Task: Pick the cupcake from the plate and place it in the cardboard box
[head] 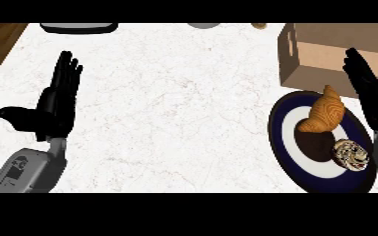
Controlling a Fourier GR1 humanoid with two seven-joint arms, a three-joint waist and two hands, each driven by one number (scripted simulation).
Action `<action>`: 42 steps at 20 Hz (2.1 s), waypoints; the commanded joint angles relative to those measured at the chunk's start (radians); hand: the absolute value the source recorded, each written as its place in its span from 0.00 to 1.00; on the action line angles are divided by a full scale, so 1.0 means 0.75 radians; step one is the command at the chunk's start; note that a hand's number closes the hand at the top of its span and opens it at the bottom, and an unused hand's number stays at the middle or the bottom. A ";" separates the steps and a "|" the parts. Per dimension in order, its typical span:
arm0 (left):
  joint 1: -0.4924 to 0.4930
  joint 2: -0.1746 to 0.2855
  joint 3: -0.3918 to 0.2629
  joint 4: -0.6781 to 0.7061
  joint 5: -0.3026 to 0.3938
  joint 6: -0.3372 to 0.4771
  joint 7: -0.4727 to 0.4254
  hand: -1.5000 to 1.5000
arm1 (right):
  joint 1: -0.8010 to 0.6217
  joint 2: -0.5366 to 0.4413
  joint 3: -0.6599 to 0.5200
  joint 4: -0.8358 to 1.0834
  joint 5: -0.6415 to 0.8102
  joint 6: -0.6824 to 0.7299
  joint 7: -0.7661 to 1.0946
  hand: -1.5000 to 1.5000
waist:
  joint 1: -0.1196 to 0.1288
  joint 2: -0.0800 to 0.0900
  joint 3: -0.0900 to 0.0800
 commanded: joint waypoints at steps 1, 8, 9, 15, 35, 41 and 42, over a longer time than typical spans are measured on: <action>0.033 0.016 -0.021 -0.022 -0.043 -0.055 0.009 0.50 | 0.075 0.101 0.006 -0.072 0.082 -0.188 0.073 0.00 | -0.017 -0.015 0.001; -0.009 0.070 -0.229 -0.053 -0.122 -0.178 0.080 0.50 | 0.362 -0.060 -0.024 0.135 0.442 -0.541 0.085 0.00 | -0.151 0.036 -0.025; -0.008 0.090 -0.241 -0.062 -0.125 -0.197 0.106 0.50 | 0.421 -0.004 -0.033 0.164 0.489 -0.666 0.108 0.00 | -0.138 0.015 -0.012; -0.018 0.079 -0.325 -0.074 -0.175 -0.231 0.135 0.50 | 0.628 0.024 0.136 0.135 0.930 -1.012 0.275 0.00 | -0.073 -0.011 -0.013; -0.069 0.036 -0.342 -0.090 -0.193 -0.291 0.224 0.50 | 0.571 -0.005 0.325 -1.027 1.327 -0.001 1.721 0.00 | -0.013 -0.014 -0.005; -0.070 0.012 -0.311 -0.175 -0.219 -0.296 0.301 0.50 | 0.487 0.157 0.347 -0.959 1.450 0.065 1.773 0.00 | -0.004 -0.014 0.000; -0.033 -0.009 -0.330 -0.121 -0.262 -0.286 0.234 0.50 | 0.431 0.170 0.305 -0.876 1.403 0.084 1.735 0.00 | -0.001 -0.011 0.000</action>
